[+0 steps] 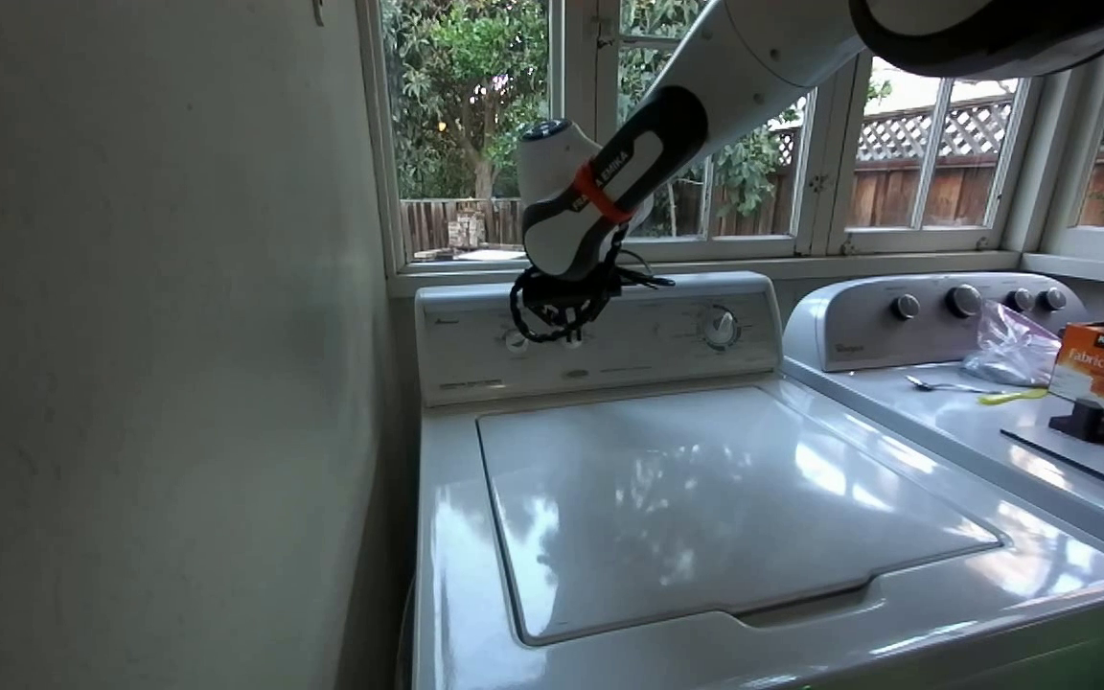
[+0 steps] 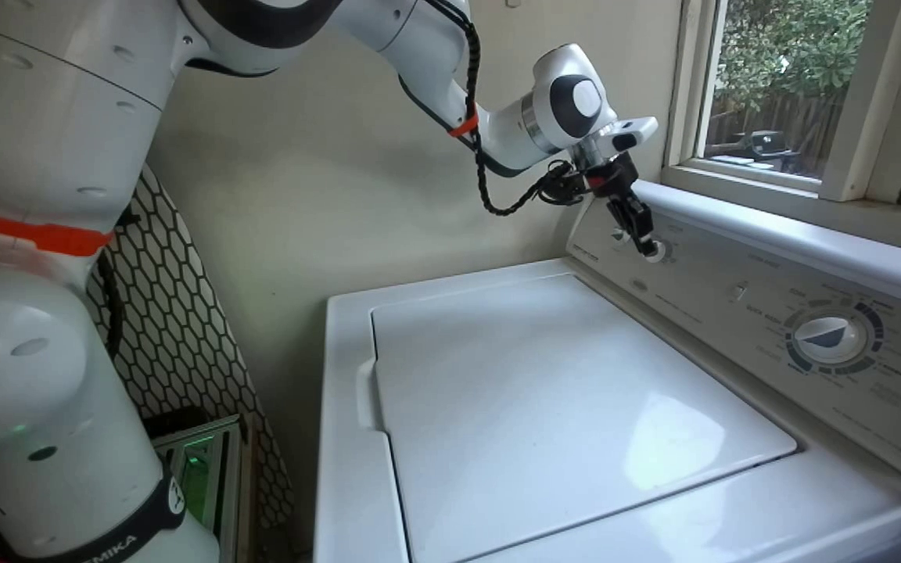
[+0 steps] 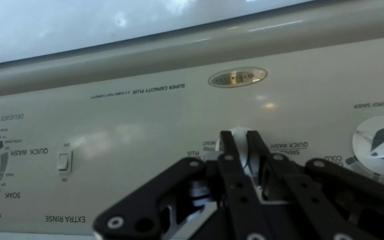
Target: Turn the second left switch to the left
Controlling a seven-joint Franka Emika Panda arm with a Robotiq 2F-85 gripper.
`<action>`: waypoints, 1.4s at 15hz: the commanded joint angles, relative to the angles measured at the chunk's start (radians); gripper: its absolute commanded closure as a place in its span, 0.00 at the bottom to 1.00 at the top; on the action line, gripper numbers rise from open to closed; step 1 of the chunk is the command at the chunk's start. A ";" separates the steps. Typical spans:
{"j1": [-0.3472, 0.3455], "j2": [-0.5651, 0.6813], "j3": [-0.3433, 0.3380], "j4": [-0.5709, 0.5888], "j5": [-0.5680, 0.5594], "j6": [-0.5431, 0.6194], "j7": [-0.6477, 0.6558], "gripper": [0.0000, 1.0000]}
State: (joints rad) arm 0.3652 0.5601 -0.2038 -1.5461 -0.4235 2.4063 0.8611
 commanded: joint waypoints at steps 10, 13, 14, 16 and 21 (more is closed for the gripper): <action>-0.010 -0.129 -0.025 -0.091 -0.130 -0.158 -0.150 0.60; -0.034 -0.190 0.020 -0.129 -0.092 -0.231 -0.263 0.39; -0.047 -0.218 0.042 -0.143 -0.073 -0.278 -0.315 0.33; -0.089 -0.304 0.078 -0.183 -0.045 -0.378 -0.449 0.16; -0.196 -0.438 0.174 -0.226 0.052 -0.519 -0.748 0.00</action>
State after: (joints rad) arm 0.2248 0.2077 -0.0913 -1.6979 -0.4472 1.9203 0.2525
